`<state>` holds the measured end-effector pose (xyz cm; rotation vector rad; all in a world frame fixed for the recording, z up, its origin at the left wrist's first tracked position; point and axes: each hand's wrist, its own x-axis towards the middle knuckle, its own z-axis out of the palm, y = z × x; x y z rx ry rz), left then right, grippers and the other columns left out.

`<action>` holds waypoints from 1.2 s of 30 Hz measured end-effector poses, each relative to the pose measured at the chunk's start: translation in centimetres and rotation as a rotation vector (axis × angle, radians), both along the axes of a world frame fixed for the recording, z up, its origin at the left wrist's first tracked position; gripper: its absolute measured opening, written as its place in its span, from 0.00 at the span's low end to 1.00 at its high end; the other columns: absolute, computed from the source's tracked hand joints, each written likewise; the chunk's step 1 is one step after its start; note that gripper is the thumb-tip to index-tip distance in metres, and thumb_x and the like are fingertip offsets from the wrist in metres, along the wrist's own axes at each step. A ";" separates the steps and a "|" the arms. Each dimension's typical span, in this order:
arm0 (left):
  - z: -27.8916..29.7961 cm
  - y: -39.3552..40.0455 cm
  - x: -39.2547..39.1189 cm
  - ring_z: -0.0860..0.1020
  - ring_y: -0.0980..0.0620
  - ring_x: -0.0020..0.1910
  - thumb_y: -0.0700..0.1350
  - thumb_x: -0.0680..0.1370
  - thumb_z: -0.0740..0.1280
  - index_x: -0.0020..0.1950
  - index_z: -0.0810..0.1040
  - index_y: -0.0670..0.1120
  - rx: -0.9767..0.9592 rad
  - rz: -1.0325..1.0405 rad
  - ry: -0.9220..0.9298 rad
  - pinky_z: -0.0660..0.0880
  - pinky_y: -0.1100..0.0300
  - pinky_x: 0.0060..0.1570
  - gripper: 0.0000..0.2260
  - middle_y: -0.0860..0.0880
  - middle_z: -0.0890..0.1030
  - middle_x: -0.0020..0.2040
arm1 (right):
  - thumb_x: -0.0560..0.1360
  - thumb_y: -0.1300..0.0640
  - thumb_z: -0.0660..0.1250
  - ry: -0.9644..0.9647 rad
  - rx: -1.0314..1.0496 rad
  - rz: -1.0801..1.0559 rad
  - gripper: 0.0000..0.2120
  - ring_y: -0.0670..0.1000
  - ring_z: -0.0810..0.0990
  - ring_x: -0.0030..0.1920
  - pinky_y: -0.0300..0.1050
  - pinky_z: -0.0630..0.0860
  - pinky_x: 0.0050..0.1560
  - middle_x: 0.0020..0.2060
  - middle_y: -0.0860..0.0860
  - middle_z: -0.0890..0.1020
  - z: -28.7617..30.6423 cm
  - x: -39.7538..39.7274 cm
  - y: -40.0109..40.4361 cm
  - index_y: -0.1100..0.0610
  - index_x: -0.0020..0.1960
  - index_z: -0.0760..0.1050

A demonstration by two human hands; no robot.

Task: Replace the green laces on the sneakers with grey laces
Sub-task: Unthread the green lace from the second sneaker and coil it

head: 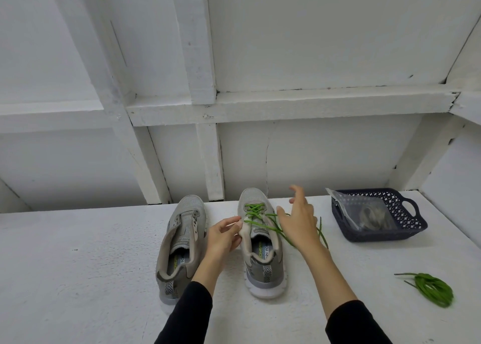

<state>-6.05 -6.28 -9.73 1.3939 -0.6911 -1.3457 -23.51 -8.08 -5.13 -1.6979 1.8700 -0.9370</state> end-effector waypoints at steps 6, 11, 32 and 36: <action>0.1 0.0 0.0 0.78 0.61 0.30 0.37 0.78 0.69 0.58 0.81 0.39 -0.009 -0.001 0.004 0.76 0.69 0.32 0.09 0.47 0.82 0.40 | 0.80 0.47 0.60 0.243 0.069 0.271 0.11 0.50 0.61 0.69 0.54 0.58 0.65 0.68 0.44 0.70 -1.7 2.6 0.7 0.47 0.57 0.77; 0.2 0.0 -0.1 0.78 0.59 0.34 0.38 0.78 0.68 0.60 0.79 0.39 -0.013 -0.001 -0.003 0.76 0.69 0.33 0.11 0.46 0.81 0.45 | 0.79 0.52 0.62 0.125 0.038 0.300 0.07 0.49 0.64 0.69 0.51 0.59 0.66 0.66 0.43 0.73 -1.8 2.7 -0.1 0.48 0.45 0.77; -0.2 -0.3 -0.4 0.76 0.55 0.36 0.39 0.79 0.68 0.57 0.80 0.41 -0.033 -0.010 -0.061 0.76 0.69 0.33 0.08 0.47 0.81 0.41 | 0.79 0.54 0.61 0.078 0.049 -0.106 0.08 0.55 0.73 0.55 0.49 0.71 0.53 0.49 0.51 0.77 -4.1 -0.9 1.6 0.55 0.52 0.78; 0.1 -0.4 -0.4 0.78 0.56 0.38 0.39 0.80 0.66 0.57 0.80 0.40 -0.108 -0.057 -0.179 0.76 0.67 0.34 0.08 0.46 0.81 0.46 | 0.78 0.49 0.64 -0.132 -0.047 0.051 0.09 0.48 0.76 0.45 0.44 0.73 0.45 0.43 0.48 0.77 -2.5 1.5 1.4 0.53 0.44 0.74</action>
